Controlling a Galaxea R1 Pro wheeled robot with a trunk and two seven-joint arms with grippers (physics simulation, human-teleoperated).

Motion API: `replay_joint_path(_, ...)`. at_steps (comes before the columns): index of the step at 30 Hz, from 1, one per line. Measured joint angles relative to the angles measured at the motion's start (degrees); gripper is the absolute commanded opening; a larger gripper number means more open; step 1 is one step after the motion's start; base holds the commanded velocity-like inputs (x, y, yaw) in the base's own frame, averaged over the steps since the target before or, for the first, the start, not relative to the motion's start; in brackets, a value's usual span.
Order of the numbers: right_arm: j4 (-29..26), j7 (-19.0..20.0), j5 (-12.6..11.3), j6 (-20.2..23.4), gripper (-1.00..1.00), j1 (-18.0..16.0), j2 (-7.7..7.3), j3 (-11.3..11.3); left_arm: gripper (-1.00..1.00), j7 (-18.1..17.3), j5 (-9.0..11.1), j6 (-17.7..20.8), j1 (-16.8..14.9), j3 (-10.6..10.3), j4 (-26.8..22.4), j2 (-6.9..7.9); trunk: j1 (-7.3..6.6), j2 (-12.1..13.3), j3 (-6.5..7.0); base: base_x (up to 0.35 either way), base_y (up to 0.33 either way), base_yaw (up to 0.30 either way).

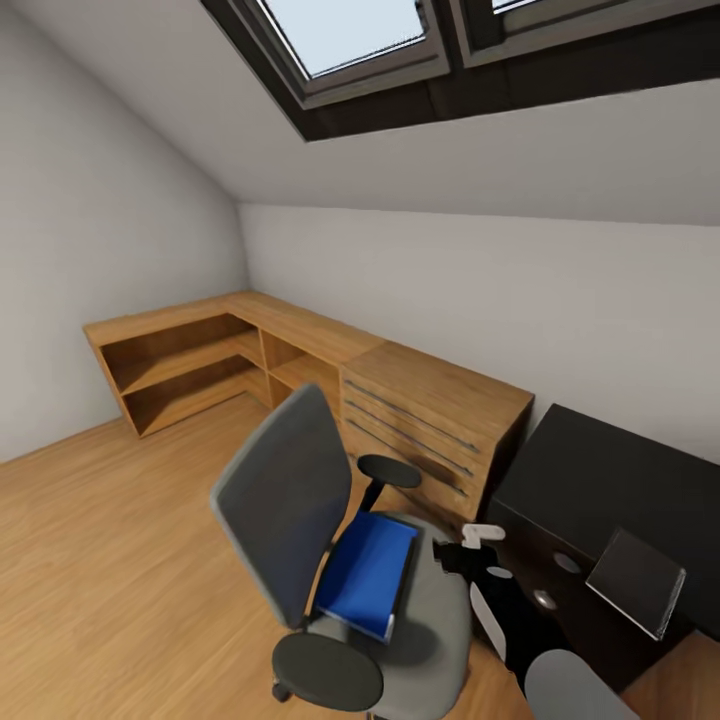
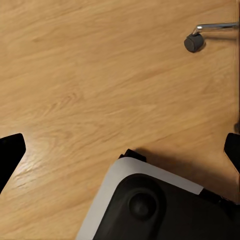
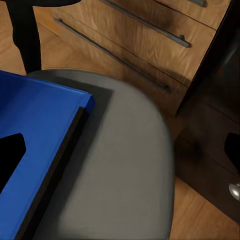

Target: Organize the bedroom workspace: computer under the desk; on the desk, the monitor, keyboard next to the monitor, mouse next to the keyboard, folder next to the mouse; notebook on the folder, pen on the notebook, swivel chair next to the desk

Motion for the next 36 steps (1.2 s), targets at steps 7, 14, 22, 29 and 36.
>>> replay_joint_path(7, 0.0, 0.5, 0.0, -0.5, 1.00, 0.0, 0.00, 0.5, 1.00, 0.0, 0.0, 0.0, 0.0, 0.0, 0.0, 0.03, 0.02, 0.0, 0.00, 0.171, 0.000, 0.000)
replay_joint_path(14, 0.2, 2.1, -0.2, -0.5, 1.00, 0.0, 0.23, 7.2, 1.00, 0.1, 0.0, 0.0, 0.0, 0.0, -0.1, 0.14, 0.03, 0.0, 0.00, 0.015, 0.000, 0.000)
replay_joint_path(22, 0.2, 2.2, -0.4, -0.4, 1.00, 0.0, 0.42, 8.2, 1.00, 0.1, 0.0, 0.0, 0.0, 0.0, 0.0, 0.17, 0.03, 0.0, -0.09, 0.001, 0.000, 0.154)
replay_joint_path(29, 0.1, 2.2, -0.4, -0.4, 1.00, 0.0, 0.36, 8.1, 1.00, 0.1, 0.0, -0.1, 0.0, 0.0, -0.2, 0.31, 0.03, 0.0, -0.38, 0.000, 0.000, 0.246)
replay_joint_path(36, 0.1, 2.2, -0.4, -0.4, 1.00, 0.0, 0.33, 8.0, 1.00, 0.1, 0.0, -0.1, 0.0, 0.0, -1.7, 0.41, 0.03, 0.0, -0.76, 0.000, 0.000, 0.229)
